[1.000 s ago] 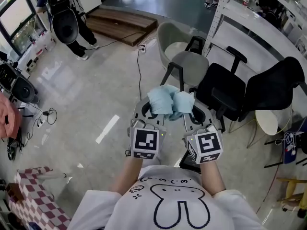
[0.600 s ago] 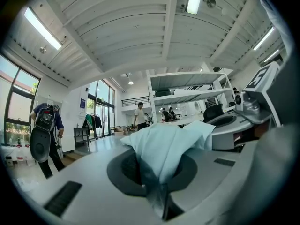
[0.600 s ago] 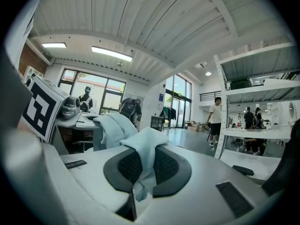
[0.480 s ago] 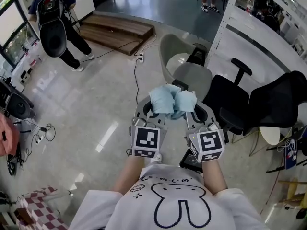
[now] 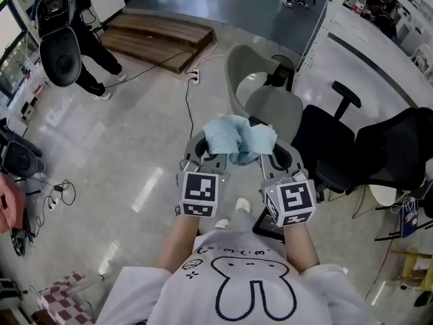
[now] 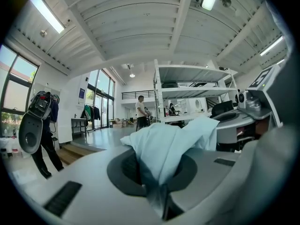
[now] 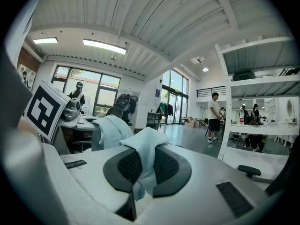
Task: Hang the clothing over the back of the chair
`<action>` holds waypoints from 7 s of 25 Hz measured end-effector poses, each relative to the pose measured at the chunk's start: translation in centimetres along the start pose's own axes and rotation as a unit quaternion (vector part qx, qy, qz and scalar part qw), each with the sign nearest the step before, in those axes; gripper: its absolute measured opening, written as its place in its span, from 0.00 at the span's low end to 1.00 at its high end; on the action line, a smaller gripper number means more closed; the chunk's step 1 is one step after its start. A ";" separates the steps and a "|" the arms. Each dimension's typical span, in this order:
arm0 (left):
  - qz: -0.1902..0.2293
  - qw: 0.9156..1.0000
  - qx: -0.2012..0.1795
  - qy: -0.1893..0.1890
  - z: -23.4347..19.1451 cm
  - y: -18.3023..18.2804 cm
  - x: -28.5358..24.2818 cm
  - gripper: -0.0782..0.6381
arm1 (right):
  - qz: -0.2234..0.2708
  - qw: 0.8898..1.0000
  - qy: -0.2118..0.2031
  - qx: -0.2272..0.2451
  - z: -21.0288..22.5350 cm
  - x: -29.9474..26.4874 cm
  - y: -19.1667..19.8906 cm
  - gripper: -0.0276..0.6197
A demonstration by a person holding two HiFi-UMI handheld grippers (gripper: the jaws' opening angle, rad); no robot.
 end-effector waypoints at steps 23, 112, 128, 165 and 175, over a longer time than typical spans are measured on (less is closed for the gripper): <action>-0.038 0.999 -0.004 -0.013 -11.5 0.8 -24.9 0.17 | -0.011 1.000 0.005 -0.023 15.5 -23.3 1.5 0.09; -0.468 0.754 -0.225 0.402 -26.3 32.6 -58.7 0.41 | -0.433 0.899 -0.001 -0.066 27.4 -50.0 26.9 0.31; -0.471 0.721 -0.249 0.443 -26.7 29.4 -56.7 0.78 | -0.367 0.928 0.004 -0.069 26.0 -50.4 20.7 0.31; -0.151 0.940 -0.089 0.293 -19.2 -0.2 -58.6 0.15 | -0.158 0.983 0.050 -0.079 31.2 -48.8 4.8 0.03; -0.073 0.943 -0.012 0.324 -16.9 -5.2 -57.0 0.15 | -0.116 0.985 0.086 -0.089 31.2 -46.9 2.1 0.03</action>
Point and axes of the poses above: the fingertips, and each gripper's own axes: x backward along the fingers, z to its right, y out of its underside, the point moved 4 cm from there along x, backward along the fingers, and after that the axes turned 1 degree about x, right-handed, at the moved point
